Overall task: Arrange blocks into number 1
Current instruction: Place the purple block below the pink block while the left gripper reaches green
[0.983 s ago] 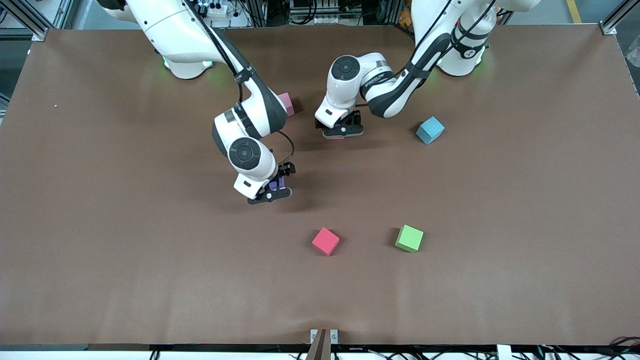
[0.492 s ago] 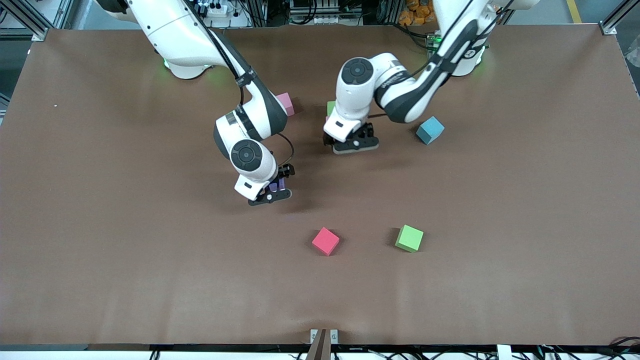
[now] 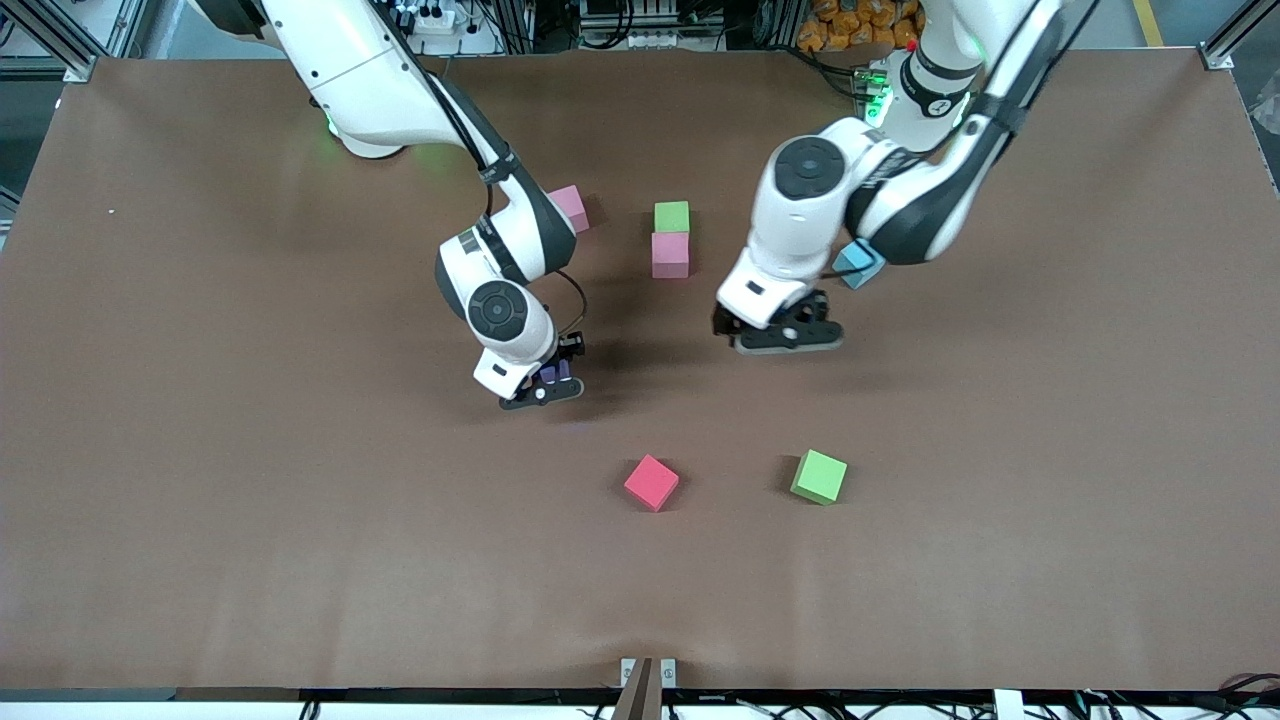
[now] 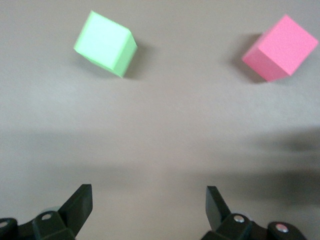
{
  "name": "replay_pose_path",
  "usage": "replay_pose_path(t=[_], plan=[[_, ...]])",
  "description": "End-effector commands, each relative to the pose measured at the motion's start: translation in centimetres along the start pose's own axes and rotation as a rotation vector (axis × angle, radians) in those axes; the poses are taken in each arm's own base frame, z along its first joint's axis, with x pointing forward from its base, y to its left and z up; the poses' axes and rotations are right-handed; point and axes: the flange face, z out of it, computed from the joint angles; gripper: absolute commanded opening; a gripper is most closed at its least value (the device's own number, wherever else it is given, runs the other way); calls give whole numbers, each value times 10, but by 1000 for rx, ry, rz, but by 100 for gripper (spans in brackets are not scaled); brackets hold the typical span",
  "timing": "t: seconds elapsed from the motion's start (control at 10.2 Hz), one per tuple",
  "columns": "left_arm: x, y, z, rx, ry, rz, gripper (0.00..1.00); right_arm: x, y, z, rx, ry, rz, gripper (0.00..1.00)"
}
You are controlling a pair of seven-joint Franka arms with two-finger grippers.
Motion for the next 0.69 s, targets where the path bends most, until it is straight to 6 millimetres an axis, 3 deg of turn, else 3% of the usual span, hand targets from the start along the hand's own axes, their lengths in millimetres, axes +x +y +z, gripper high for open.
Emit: replay_pose_path(t=[0.0,0.2,0.39,0.59], plan=[[35,-33,-31,-12,-8,33,100,-9,-39,-15,7,36,62,0],[74,-75,-47,-37,-27,66,100,-19,-83,-28,29,63,123,0],[97,-113,-41,-39,-41,141,100,-28,-138,-21,48,78,197,0],[111,-121,-26,-52,-53,189,100,-41,-174,-1,53,71,220,0]])
